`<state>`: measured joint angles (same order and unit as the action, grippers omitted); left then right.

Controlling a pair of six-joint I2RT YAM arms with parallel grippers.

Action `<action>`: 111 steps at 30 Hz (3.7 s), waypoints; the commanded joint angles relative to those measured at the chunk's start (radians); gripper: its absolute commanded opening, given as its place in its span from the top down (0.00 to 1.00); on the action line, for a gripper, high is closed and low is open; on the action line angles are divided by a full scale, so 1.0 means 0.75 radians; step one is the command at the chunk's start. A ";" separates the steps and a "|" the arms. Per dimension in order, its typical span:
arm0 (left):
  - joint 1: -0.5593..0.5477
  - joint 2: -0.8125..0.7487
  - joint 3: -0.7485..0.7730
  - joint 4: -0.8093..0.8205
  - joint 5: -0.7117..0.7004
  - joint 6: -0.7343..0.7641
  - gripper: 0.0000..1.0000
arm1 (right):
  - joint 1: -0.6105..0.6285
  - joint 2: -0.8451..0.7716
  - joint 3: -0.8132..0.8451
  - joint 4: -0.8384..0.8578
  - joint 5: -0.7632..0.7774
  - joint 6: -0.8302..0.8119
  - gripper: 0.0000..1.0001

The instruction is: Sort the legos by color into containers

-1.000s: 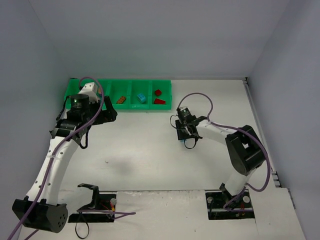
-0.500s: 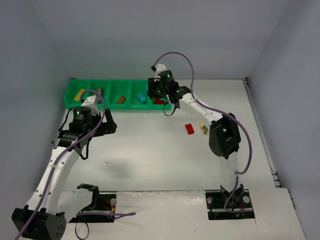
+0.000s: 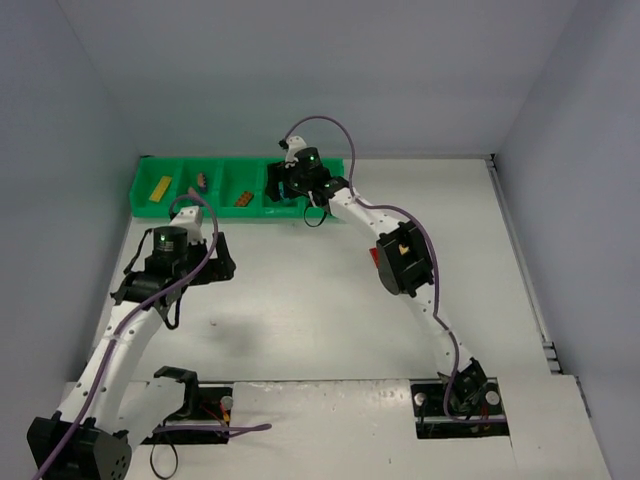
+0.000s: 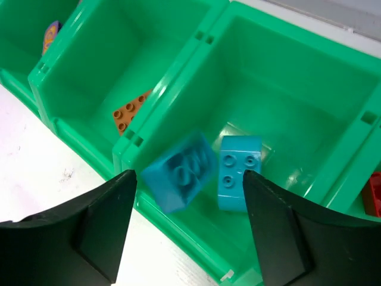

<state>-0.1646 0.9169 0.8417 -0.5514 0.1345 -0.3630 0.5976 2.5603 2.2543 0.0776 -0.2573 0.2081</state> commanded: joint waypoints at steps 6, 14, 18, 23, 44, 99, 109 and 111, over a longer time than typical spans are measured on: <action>-0.024 -0.055 -0.030 0.122 -0.011 0.050 0.14 | -0.026 -0.347 -0.238 0.115 0.140 -0.130 0.28; -0.061 -0.046 -0.032 0.134 -0.059 0.079 0.14 | -0.073 -0.902 -0.980 0.136 0.337 -0.200 0.28; -0.073 -0.038 -0.030 0.134 -0.065 0.085 0.14 | -0.126 -1.086 -1.289 0.124 0.435 -0.155 0.28; -0.093 -0.034 -0.028 0.130 -0.089 0.091 0.14 | -0.206 -1.235 -1.545 0.081 0.449 -0.030 0.29; -0.116 0.001 -0.026 0.126 -0.093 0.099 0.14 | -0.251 -1.074 -1.703 -0.022 0.445 0.060 0.57; -0.116 -0.003 -0.022 0.113 -0.132 0.114 0.14 | -0.428 -1.227 -1.303 -0.115 0.509 -0.001 0.24; -0.118 -0.006 -0.022 0.113 -0.128 0.112 0.14 | -0.529 -1.415 -1.619 -0.324 0.607 0.268 0.60; -0.118 -0.012 -0.022 0.111 -0.128 0.112 0.14 | -0.535 -1.436 -1.652 -0.359 0.611 0.324 0.62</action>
<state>-0.2432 0.9222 0.8055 -0.5072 0.0467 -0.2909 0.2104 1.5600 1.0233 -0.1612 0.1501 0.3534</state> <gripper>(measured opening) 0.865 0.390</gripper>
